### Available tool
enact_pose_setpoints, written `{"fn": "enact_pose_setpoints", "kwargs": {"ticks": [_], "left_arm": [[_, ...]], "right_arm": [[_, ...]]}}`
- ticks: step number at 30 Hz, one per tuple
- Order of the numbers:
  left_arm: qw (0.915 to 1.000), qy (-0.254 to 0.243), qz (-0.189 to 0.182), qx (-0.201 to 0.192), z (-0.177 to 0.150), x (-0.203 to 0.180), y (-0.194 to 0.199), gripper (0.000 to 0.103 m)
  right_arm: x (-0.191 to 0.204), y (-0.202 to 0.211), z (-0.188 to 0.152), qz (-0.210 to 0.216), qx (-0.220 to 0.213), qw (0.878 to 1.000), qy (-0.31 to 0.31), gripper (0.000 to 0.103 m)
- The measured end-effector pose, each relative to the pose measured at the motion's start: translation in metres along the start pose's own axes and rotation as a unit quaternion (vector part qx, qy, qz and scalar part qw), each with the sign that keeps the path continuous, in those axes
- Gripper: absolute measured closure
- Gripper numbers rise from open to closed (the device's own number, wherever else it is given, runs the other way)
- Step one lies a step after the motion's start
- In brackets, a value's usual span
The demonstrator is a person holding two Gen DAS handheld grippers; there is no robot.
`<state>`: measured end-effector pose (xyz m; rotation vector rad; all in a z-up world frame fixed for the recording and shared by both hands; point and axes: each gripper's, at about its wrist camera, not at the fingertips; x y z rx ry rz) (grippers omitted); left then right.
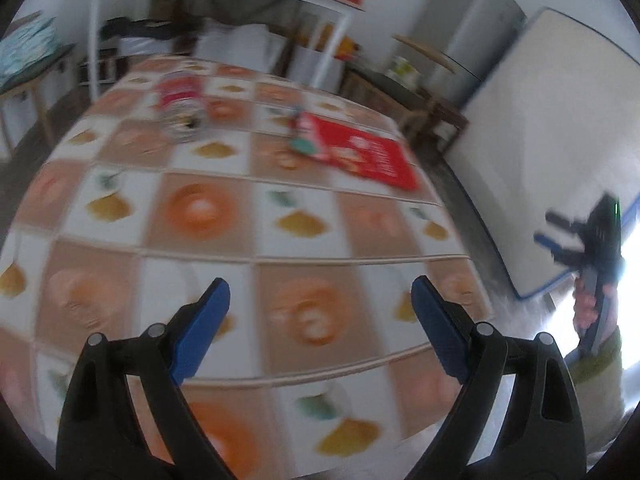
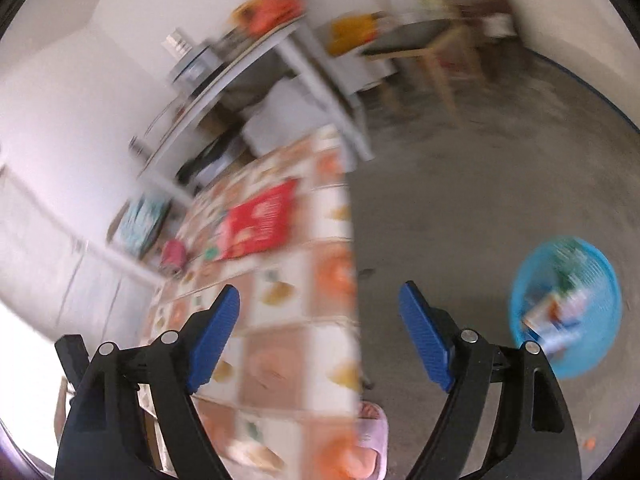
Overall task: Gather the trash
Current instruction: 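Move both grippers back over the table, then lower the right gripper onto the red snack bag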
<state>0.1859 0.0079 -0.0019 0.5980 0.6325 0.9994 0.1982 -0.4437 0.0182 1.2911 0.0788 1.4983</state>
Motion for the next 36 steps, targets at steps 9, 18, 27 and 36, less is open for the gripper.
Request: {"fn": "enact_pose_setpoints", "kwargs": {"ticks": [9,18,27,36], "left_arm": [[0.9986,-0.002,0.045,-0.027,-0.019,0.040,0.015,0.015],[0.9986,-0.021,0.032,-0.036,-0.020,0.040,0.013,0.015],[0.9980,-0.047,-0.008,-0.043,-0.020,0.023,0.007,0.020],[0.9981,-0.029,-0.038,-0.039,-0.026,0.019,0.006,0.032]], "right_arm": [[0.130,-0.181,0.072,-0.061,0.071,0.992,0.084,0.023],[0.136,-0.309,0.127,-0.129,0.098,0.985,0.051,0.024],[0.129,-0.319,0.110,-0.147,0.120,0.979,0.078,0.044],[0.144,-0.285,0.045,-0.153,0.148,0.968,0.135,0.071]]}}
Point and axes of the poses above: each gripper's, at about its wrist camera, not at the fingertips, and y roughly against the way its jaws point, x to its left, z to its top, and after that the axes turned 12 degrees about -y, right-handed
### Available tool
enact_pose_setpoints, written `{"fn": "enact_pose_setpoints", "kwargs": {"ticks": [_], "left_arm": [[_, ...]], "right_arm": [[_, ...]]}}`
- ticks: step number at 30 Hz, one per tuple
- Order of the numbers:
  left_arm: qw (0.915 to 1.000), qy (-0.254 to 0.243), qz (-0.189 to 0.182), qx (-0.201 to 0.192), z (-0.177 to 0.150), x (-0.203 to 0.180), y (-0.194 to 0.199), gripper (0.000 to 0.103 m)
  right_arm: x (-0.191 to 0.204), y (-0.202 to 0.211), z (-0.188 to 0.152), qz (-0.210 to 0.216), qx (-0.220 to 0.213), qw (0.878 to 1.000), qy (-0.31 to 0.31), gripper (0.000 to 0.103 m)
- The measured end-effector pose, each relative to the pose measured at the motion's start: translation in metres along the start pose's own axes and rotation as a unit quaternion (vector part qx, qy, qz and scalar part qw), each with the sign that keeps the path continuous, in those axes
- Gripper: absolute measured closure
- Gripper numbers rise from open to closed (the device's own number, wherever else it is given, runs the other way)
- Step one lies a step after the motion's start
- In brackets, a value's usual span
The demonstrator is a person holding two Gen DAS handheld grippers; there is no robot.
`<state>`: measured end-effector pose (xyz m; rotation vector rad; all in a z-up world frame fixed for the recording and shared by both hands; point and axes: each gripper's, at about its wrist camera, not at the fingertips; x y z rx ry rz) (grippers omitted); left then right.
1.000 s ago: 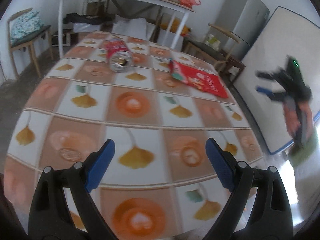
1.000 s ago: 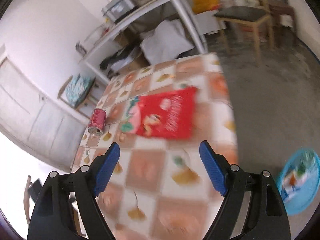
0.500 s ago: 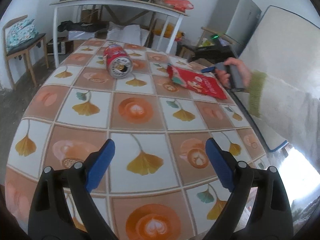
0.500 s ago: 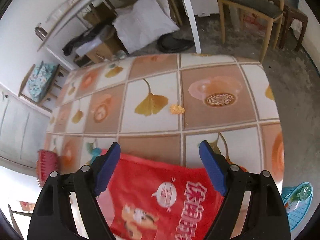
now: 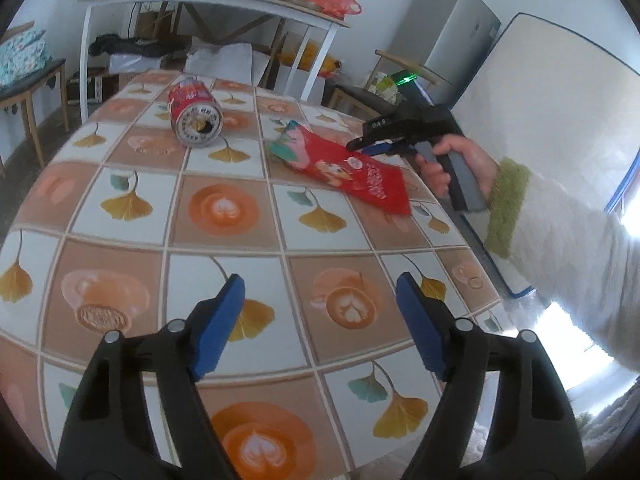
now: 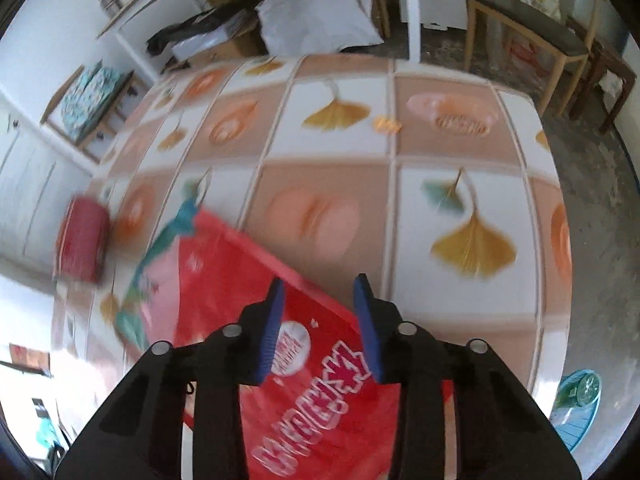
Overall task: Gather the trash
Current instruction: 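Lower the right gripper onto the red snack bag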
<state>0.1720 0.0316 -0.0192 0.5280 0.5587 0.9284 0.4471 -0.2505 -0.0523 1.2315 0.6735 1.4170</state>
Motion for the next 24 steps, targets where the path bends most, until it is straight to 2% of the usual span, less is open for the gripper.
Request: {"fn": "enact_pose_setpoints", "kwargs": {"ticks": [2,7,12,18,20,24], "left_arm": [[0.9999,0.013,-0.007,0.001,-0.003,0.003,0.001,0.035],[0.9977,0.057,-0.035,0.007,-0.013,0.016,-0.001,0.044],[0.9911,0.116,-0.064,0.016,-0.019,0.035,-0.009,0.051],[0.9871,0.146,-0.065,0.008,-0.023,0.046,-0.005,0.052],[0.9874,0.145,-0.063,0.005,-0.024,0.045,-0.002,0.052],[0.9892,0.136,-0.054,0.004,-0.022,0.044,0.001,0.052]], "right_arm": [[0.010,0.006,-0.027,0.010,0.007,1.000,0.012,0.079],[0.034,0.021,-0.089,0.003,0.001,0.998,0.061,0.086],[0.059,0.035,-0.143,-0.016,-0.011,0.992,0.128,0.089],[0.064,0.047,-0.176,0.001,0.010,0.990,0.139,0.090],[0.063,0.050,-0.179,0.007,0.019,0.991,0.132,0.090],[0.058,0.060,-0.172,0.009,-0.001,0.995,0.098,0.090]]}}
Point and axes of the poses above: each gripper's, at about its wrist camera, not at the fingertips, and y roughly against the way its jaws point, x to its left, z to its top, and after that the axes turned 12 degrees about -y, right-handed
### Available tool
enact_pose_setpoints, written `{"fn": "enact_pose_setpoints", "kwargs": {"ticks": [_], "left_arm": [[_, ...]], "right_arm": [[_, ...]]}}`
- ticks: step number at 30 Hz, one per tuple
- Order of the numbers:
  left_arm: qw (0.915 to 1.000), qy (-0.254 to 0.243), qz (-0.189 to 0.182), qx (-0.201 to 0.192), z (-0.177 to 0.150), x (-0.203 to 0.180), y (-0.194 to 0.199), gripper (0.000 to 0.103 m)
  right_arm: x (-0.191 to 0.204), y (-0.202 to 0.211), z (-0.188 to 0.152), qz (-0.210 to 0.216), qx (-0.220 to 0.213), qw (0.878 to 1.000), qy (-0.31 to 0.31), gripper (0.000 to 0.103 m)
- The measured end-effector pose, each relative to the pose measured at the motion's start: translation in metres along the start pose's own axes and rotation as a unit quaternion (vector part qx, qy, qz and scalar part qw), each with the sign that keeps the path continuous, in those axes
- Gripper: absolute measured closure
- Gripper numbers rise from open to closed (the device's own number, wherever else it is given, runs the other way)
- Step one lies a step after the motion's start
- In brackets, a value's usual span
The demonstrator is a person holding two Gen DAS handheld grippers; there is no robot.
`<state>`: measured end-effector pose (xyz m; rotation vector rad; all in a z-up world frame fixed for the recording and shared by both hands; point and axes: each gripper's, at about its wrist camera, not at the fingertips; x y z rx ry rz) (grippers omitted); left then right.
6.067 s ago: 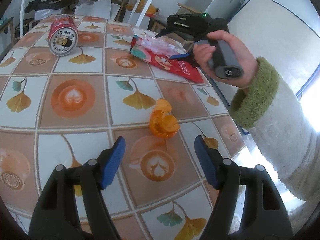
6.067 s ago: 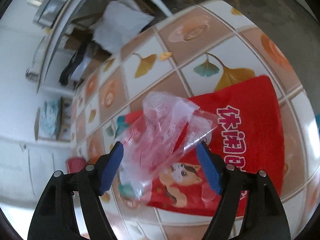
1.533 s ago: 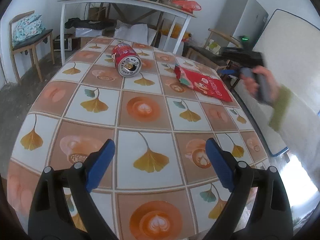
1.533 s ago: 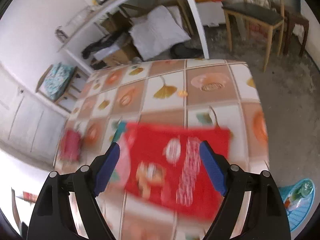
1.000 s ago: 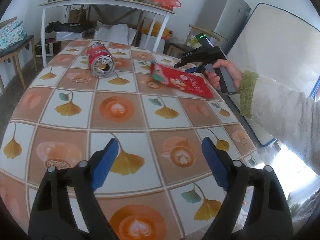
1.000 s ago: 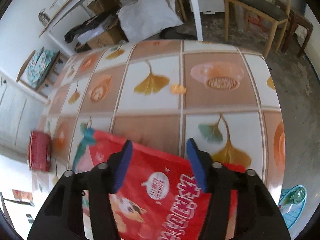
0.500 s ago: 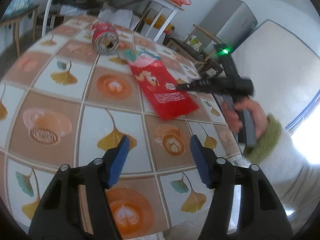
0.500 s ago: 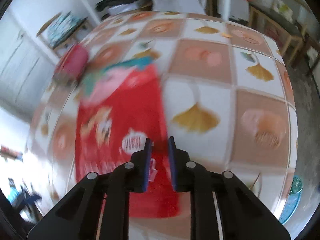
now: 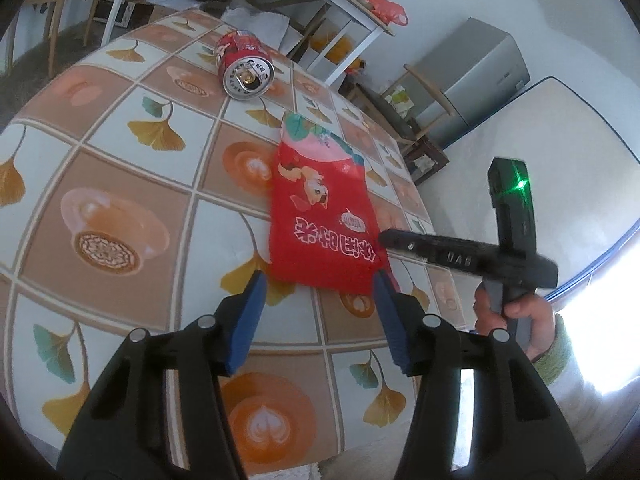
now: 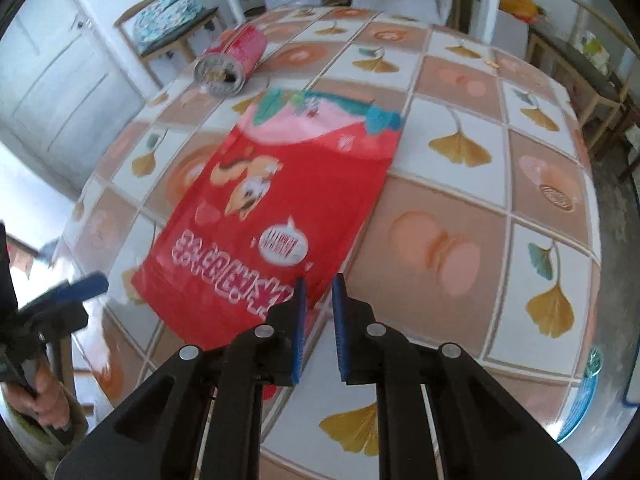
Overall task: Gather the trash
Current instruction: 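Lower the right gripper onto the red snack bag, then grasp the red snack bag edge with the left gripper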
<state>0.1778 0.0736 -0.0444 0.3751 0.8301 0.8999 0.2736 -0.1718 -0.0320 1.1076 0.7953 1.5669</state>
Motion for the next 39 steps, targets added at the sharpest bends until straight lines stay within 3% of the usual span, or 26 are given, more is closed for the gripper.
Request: {"fn": "enact_pose_setpoints", "kwargs": {"ticks": [5,10,12,13,21,28,33,34,37,39], "left_arm": [[1.0000,-0.001,0.008,0.005,0.004,0.002,-0.004,0.052],[0.9999,0.013,-0.002,0.007,0.004,0.007,-0.007,0.052],[0.9999,0.014,-0.005,0.007,0.003,0.008,-0.005,0.052],[0.9998,0.015,-0.007,0.008,0.003,0.009,-0.005,0.052],[0.9981,0.048,-0.031,0.024,0.007,0.020,-0.018,0.052],[0.9916,0.087,-0.084,0.044,0.014,0.027,-0.043,0.055],[0.9766,0.136,-0.164,0.028,0.015,0.035,-0.049,0.055],[0.9771,0.138,-0.160,0.027,0.016,0.035,-0.050,0.056],[0.9880,0.114,-0.103,0.018,0.022,0.033,-0.046,0.057],[0.9961,0.078,-0.036,0.020,0.027,0.029,-0.043,0.057]], "right_arm": [[0.005,-0.006,0.011,-0.001,-0.019,1.000,-0.018,0.081],[0.034,-0.022,-0.002,-0.031,-0.010,0.998,0.056,0.081],[0.043,-0.019,-0.010,-0.030,0.000,0.996,0.085,0.089],[0.044,-0.018,-0.013,-0.024,0.008,0.996,0.087,0.098],[0.043,-0.006,-0.041,0.004,0.024,0.994,0.104,0.098],[0.035,-0.003,-0.045,0.025,0.025,0.995,0.093,0.098],[0.033,-0.003,-0.047,0.033,0.022,0.994,0.098,0.098],[0.032,-0.003,-0.046,0.037,0.022,0.994,0.096,0.098],[0.030,-0.004,-0.045,0.043,0.024,0.994,0.093,0.098],[0.029,-0.003,-0.046,0.044,0.023,0.994,0.095,0.098]]}}
Point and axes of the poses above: each gripper's, at about its wrist camera, not at the fingertips, and y roughly against the way its jaws point, x to its left, z to its top, and after that the axes turned 12 degrees about -y, right-handed
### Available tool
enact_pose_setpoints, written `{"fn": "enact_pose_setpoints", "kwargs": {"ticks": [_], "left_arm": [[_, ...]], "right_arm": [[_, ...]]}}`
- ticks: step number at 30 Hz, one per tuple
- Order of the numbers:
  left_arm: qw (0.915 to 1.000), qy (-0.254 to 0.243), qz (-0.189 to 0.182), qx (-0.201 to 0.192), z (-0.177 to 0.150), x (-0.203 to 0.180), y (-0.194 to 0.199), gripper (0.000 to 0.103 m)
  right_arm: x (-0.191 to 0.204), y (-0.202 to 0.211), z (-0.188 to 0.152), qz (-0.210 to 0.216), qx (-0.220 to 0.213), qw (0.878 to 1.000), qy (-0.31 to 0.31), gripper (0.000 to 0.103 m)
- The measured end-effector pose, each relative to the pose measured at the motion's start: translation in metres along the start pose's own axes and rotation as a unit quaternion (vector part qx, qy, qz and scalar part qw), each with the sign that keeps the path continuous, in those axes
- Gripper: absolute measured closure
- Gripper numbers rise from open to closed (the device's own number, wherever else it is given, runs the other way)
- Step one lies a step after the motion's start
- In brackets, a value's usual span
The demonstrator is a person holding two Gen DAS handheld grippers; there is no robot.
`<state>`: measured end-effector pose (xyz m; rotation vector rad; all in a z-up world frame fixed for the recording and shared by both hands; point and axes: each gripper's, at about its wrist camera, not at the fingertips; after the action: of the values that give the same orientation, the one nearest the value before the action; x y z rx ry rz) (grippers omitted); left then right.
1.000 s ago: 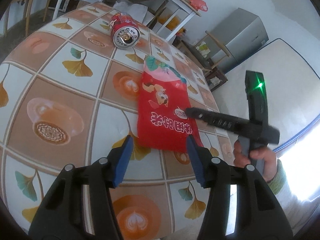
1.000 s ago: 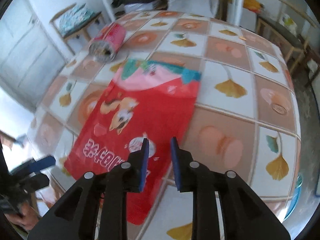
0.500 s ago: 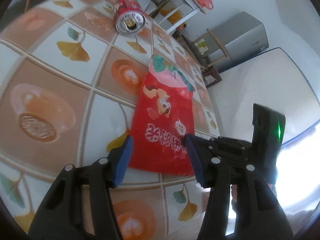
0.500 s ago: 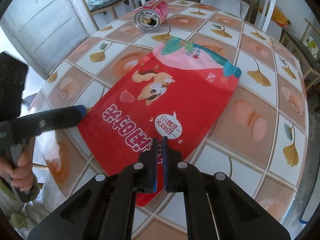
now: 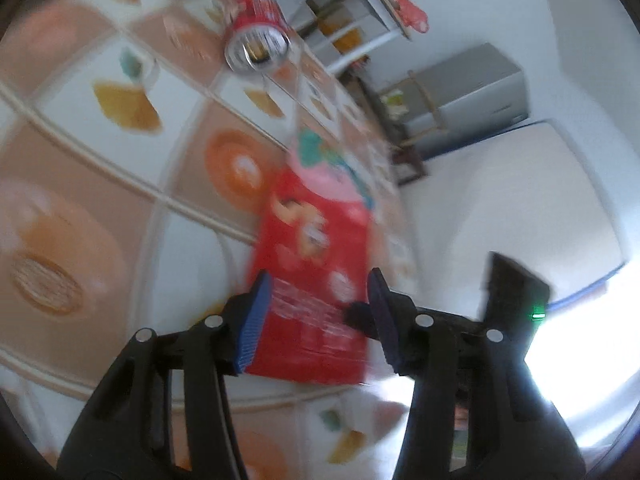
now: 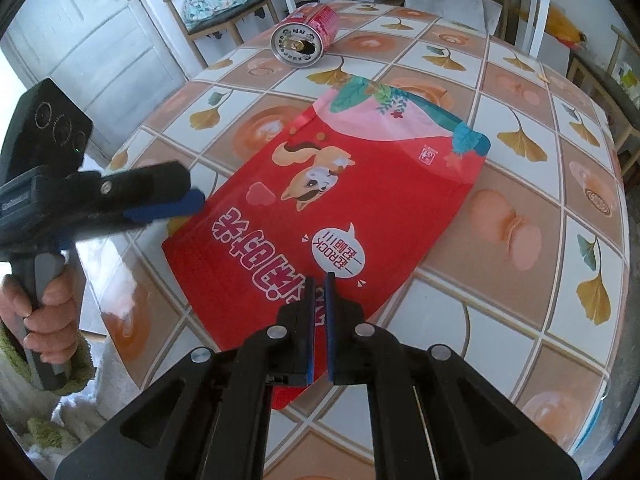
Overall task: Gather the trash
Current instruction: 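Grasp the red snack bag edge with the left gripper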
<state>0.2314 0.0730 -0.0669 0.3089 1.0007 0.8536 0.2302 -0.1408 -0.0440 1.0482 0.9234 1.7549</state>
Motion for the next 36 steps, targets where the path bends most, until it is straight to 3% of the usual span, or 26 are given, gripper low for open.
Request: {"fn": "enact_pose_setpoints", "kwargs": {"ticks": [2,3,6,8,11,13,15,18,21,24,29,32,35,36], "left_arm": [[0.9981,-0.023,0.056,0.011,0.002,0.000,-0.001,0.057],[0.9973,-0.032,0.064,0.015,0.003,-0.001,-0.002,0.057],[0.9968,-0.043,0.058,0.035,0.005,-0.008,-0.007,0.057],[0.9973,-0.043,0.035,0.049,0.005,-0.012,-0.013,0.056],[0.9983,-0.029,0.022,0.046,0.004,-0.011,-0.011,0.053],[0.9991,0.008,-0.011,0.040,0.002,-0.001,-0.008,0.051],[0.9960,0.055,-0.067,0.022,-0.003,0.015,-0.002,0.052],[0.9855,0.111,-0.128,0.010,-0.004,0.030,0.000,0.052],[0.9694,0.154,-0.191,0.015,-0.004,0.039,-0.008,0.052],[0.9625,0.164,-0.214,0.031,-0.005,0.037,-0.018,0.052],[0.9806,0.106,-0.151,0.064,0.007,0.010,-0.036,0.054],[0.9900,0.044,-0.090,0.099,0.014,-0.013,-0.052,0.061],[0.9920,-0.016,-0.044,0.118,0.018,-0.035,-0.065,0.072],[0.9919,-0.031,-0.027,0.120,0.018,-0.039,-0.067,0.082]], "right_arm": [[0.000,0.000,0.000,0.001,-0.001,1.000,0.001,0.098],[0.000,0.000,0.000,0.002,-0.001,1.000,0.000,0.098],[-0.001,0.000,0.000,0.006,-0.002,1.000,-0.002,0.098],[-0.002,0.000,0.000,0.008,-0.003,1.000,-0.004,0.098],[-0.003,0.000,-0.001,0.012,-0.004,1.000,-0.006,0.098],[-0.005,0.001,-0.001,0.016,-0.004,1.000,-0.009,0.098],[-0.006,0.000,-0.001,0.020,-0.005,1.000,-0.010,0.098],[-0.007,0.000,-0.001,0.022,-0.005,1.000,-0.010,0.098],[-0.008,0.001,-0.001,0.025,-0.006,1.000,-0.010,0.098],[-0.009,0.001,-0.001,0.028,-0.007,1.000,-0.012,0.098],[-0.009,0.001,-0.003,0.030,-0.009,0.999,-0.009,0.098],[-0.010,0.001,-0.003,0.031,-0.009,0.999,-0.008,0.098],[-0.010,0.001,-0.003,0.032,-0.009,0.999,-0.007,0.098],[-0.010,0.001,-0.003,0.033,-0.007,0.999,-0.009,0.098]]}}
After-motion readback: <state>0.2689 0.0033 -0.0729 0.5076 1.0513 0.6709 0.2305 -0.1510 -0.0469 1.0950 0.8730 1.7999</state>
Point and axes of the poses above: each gripper's, at about its wrist camera, not at the fingertips, and y roughly against the way its jaws point, x to its left, z to its top, and after that the axes turned 12 degrees about -y, right-handed
